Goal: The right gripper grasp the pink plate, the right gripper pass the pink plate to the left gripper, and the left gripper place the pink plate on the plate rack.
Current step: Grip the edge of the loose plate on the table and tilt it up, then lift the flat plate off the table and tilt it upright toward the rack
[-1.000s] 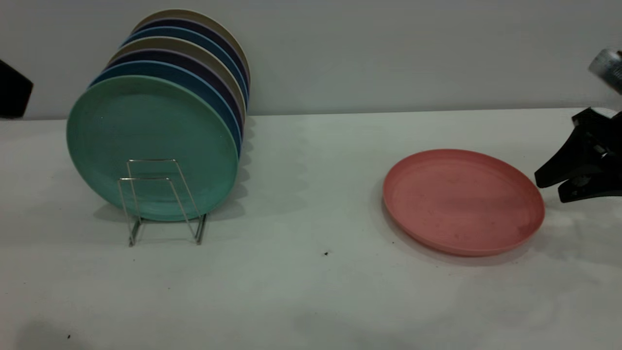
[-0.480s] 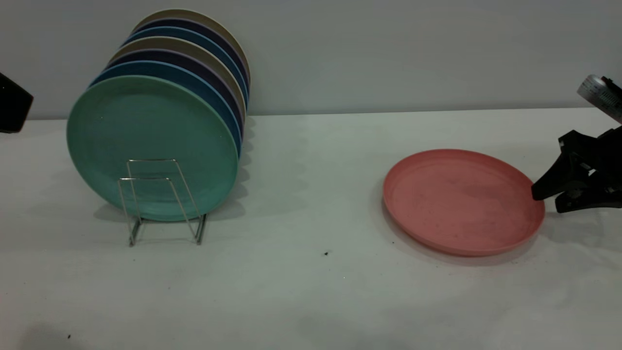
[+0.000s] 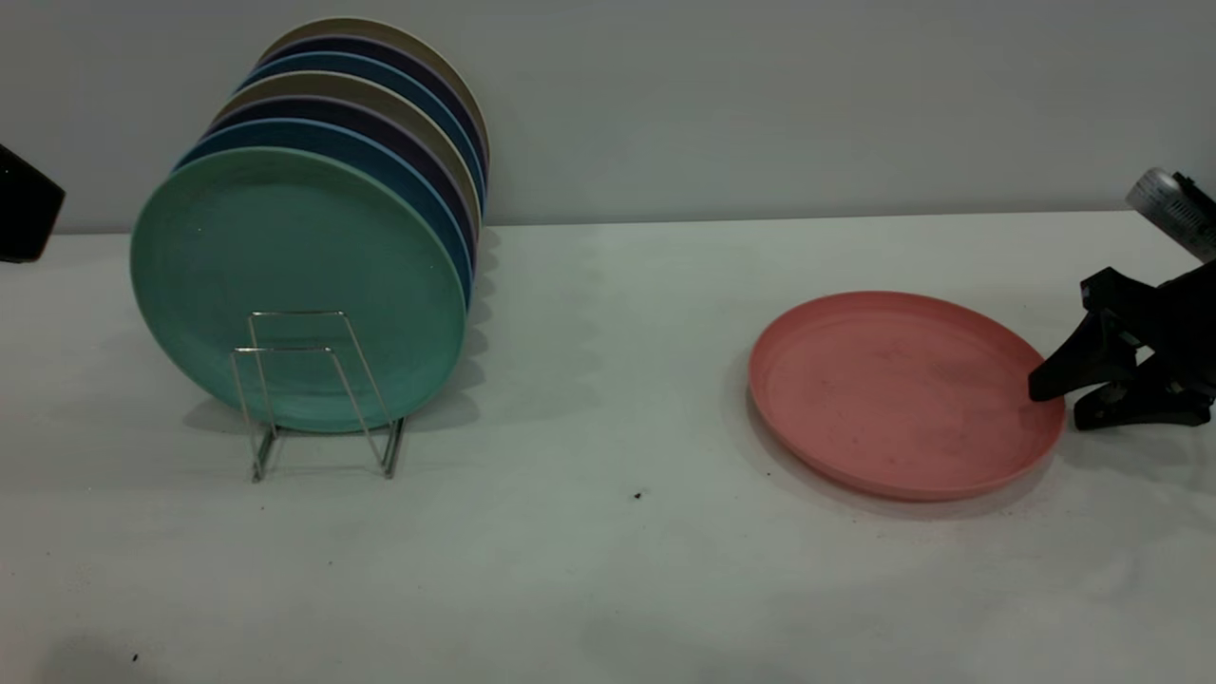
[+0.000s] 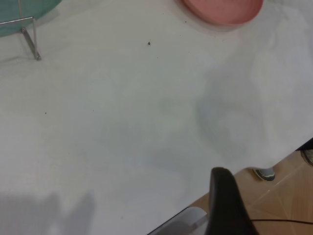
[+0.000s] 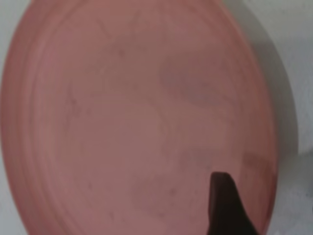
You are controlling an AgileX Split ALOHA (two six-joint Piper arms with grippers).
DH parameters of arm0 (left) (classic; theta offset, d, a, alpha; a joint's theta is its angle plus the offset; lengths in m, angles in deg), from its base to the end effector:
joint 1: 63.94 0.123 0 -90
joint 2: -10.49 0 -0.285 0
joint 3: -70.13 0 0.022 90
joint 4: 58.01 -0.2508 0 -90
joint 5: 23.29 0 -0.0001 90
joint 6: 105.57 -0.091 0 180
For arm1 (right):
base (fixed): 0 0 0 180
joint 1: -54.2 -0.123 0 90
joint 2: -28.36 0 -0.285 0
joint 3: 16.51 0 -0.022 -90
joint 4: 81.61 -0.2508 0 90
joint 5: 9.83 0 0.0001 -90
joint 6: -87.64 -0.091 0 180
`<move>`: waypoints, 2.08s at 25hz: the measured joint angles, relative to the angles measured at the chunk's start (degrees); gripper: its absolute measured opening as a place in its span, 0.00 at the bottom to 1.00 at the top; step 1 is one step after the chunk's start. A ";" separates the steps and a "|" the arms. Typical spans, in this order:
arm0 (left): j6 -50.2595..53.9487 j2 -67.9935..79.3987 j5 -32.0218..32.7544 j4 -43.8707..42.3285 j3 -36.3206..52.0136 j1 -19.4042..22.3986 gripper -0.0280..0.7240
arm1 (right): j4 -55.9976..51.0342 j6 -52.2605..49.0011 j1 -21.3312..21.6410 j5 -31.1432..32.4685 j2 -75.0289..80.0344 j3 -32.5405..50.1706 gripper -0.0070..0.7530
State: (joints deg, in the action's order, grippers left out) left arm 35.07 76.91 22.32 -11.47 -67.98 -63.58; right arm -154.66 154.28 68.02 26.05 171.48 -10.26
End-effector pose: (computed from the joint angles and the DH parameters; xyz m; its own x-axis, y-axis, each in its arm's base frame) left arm 0.1776 -0.0461 0.2638 -0.7863 0.0387 -0.6166 0.3444 0.8560 -0.3855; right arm 0.3995 -0.0457 0.0181 -0.9175 0.2666 -0.2952 0.0671 0.8353 0.5457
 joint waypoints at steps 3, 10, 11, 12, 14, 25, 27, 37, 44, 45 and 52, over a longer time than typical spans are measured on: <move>0.00 0.00 0.05 0.00 0.00 0.00 0.63 | -1.34 0.24 -0.40 0.06 0.88 -0.05 0.59; 0.00 0.00 0.10 0.00 0.00 0.00 0.63 | -2.73 0.91 -3.56 -1.80 1.08 -0.01 0.41; 0.00 0.00 0.10 0.00 0.00 0.00 0.63 | -2.73 0.91 -3.68 -2.17 1.08 -0.01 0.34; 0.00 0.00 0.10 0.00 0.00 0.00 0.63 | -2.73 0.91 -3.72 -2.52 1.14 -0.01 0.27; 0.00 0.00 0.24 0.00 0.00 0.00 0.63 | -2.73 0.91 -3.67 -2.86 1.33 -0.01 0.11; 0.80 2.35 1.55 2.87 0.00 0.00 0.63 | 2.75 0.73 -1.92 5.29 -1.68 -0.01 0.03; -1.05 4.85 1.36 5.07 0.00 0.00 0.63 | 4.92 0.06 -1.88 6.31 -3.30 -0.01 0.03; -22.81 23.41 -0.52 27.35 -0.27 -0.06 0.61 | 6.71 -3.21 -3.05 12.55 -6.37 -0.01 0.03; -34.65 35.01 0.22 38.95 -0.57 -0.06 0.60 | 7.12 -3.62 -7.46 13.48 -6.37 -0.01 0.03; -35.68 36.15 0.44 39.78 -0.57 -0.06 0.60 | 7.12 -3.62 -8.26 14.00 -6.37 -0.01 0.03; -37.22 41.62 0.80 42.41 -0.57 -0.06 0.60 | 6.17 -3.73 -14.07 16.89 -6.43 -0.01 0.03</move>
State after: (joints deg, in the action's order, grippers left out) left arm -2.15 118.53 23.12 30.95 -68.55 -63.64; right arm -148.49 150.56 53.95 42.94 165.05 -10.27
